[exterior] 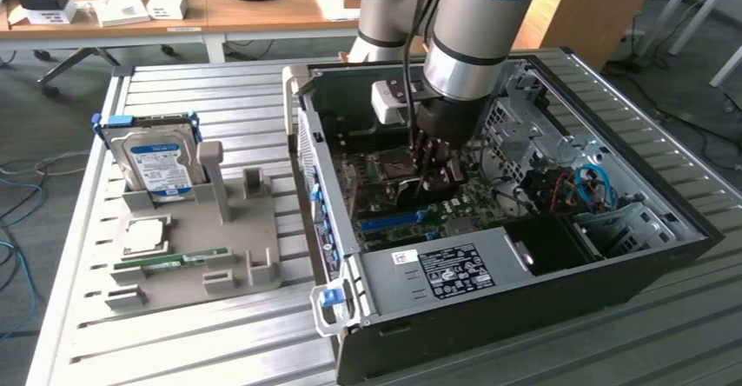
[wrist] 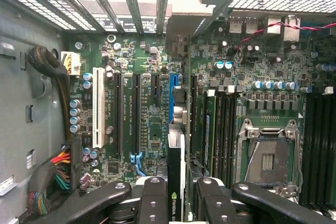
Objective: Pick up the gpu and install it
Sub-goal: 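Insert the gpu into the slot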
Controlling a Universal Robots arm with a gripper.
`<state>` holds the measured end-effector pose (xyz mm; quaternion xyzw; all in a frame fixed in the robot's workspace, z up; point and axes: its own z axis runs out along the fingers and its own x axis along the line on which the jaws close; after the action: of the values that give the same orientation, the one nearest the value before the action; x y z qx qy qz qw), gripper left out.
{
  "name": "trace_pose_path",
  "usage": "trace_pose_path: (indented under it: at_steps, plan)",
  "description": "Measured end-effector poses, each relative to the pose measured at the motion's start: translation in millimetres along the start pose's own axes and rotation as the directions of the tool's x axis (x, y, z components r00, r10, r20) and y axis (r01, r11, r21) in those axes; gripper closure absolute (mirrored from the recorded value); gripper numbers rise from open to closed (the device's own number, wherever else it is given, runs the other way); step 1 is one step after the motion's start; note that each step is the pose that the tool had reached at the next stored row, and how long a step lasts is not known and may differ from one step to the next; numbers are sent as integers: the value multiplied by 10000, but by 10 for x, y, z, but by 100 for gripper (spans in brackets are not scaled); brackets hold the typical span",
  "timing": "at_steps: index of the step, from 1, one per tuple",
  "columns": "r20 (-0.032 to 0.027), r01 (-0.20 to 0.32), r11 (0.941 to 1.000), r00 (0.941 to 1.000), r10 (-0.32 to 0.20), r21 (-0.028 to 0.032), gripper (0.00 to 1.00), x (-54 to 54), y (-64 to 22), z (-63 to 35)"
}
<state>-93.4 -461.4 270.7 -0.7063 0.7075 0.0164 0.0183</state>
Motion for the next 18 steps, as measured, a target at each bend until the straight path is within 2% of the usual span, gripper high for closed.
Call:
trace_pose_path:
  at_steps: [7, 18]
  plan:
    - [0, 1, 10000, 10000, -1, 0, 74, 0, 61, 0]
    - [0, 0, 10000, 10000, 0, -1, 74, 18, 69, -1]
